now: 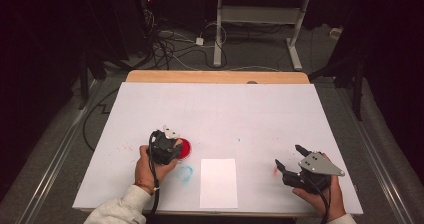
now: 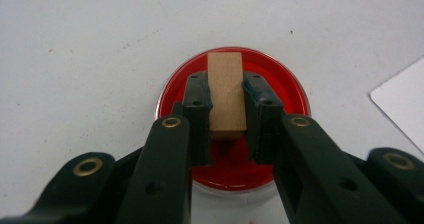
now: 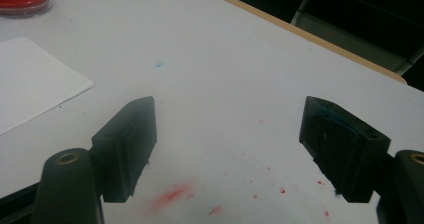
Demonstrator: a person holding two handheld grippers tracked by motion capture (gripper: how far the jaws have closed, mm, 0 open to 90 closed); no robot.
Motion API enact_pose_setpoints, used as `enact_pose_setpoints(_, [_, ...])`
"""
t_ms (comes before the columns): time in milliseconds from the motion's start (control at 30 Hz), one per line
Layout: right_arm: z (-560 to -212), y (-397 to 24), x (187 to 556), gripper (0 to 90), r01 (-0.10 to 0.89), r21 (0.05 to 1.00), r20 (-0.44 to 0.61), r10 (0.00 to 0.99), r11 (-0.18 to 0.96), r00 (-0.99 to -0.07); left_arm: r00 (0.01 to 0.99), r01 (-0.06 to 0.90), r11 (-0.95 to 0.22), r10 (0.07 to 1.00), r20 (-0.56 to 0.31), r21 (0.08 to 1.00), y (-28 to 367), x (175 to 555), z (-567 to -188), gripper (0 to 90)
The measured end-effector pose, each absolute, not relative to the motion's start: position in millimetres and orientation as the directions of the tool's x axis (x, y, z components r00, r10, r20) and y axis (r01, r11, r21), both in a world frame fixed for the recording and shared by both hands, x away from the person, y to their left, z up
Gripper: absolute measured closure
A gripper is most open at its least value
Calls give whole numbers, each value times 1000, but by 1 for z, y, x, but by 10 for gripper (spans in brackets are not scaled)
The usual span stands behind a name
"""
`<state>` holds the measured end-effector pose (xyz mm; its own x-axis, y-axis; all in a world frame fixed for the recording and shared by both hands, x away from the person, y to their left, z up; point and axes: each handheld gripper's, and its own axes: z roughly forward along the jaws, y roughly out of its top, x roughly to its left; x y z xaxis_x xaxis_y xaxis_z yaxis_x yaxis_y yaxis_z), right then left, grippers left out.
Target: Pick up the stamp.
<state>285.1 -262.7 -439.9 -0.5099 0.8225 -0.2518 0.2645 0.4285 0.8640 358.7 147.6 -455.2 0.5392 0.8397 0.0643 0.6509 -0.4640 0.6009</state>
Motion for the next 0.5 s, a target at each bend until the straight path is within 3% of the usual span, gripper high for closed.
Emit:
enact_pose_setpoints(167, [-440, -263, 285, 232, 265, 863, -251, 822, 429, -512, 560, 635, -466, 827, 49, 616, 152, 357, -454, 734])
enact_pose_setpoints(233, [-441, -262, 285, 232, 269, 862, -248, 820, 430, -515, 559, 631, -460, 828, 45, 625, 154, 358, -453, 679])
enact_pose_setpoints(500, [-442, -262, 286, 233, 274, 858, -245, 816, 434, -524, 581, 617, -481, 812, 53, 623, 155, 358, -453, 732])
